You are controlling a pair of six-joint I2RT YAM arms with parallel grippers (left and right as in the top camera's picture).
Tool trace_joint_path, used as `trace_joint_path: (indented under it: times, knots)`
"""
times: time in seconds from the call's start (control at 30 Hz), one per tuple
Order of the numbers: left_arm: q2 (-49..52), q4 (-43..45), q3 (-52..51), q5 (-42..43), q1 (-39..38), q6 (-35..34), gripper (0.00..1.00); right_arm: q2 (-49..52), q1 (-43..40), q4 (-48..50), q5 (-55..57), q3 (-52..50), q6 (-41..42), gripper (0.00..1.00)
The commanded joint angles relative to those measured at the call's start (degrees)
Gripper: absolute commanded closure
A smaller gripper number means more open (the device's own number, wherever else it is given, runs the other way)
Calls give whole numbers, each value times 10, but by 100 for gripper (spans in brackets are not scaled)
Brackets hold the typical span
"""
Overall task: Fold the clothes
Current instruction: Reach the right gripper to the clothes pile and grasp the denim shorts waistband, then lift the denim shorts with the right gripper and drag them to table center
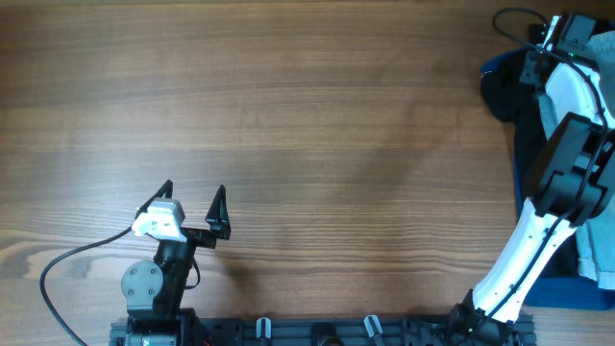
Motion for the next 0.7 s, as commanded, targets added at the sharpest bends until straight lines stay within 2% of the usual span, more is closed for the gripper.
trace_joint_path:
  times: [0.0,0.07,0.1,0.5,0.67]
  knots:
    - [-4,-1,-4,-1,-3,-3,0,18,-14,1,4,-8,0,50]
    - [-4,-1,-4,-1,-3,-3,0,18,-15,1,4,-8,-3,42]
    - [-4,-1,-4,-1,-3,-3,0,18,-15,0,4,-8,-17,42]
    - [-4,-1,-4,-1,-3,-3,0,26,-11,-17,3,-9,-29,46]
    - [-4,-1,-4,-1,-3,-3,0,50,-10,-35,23,-9,-49,41]
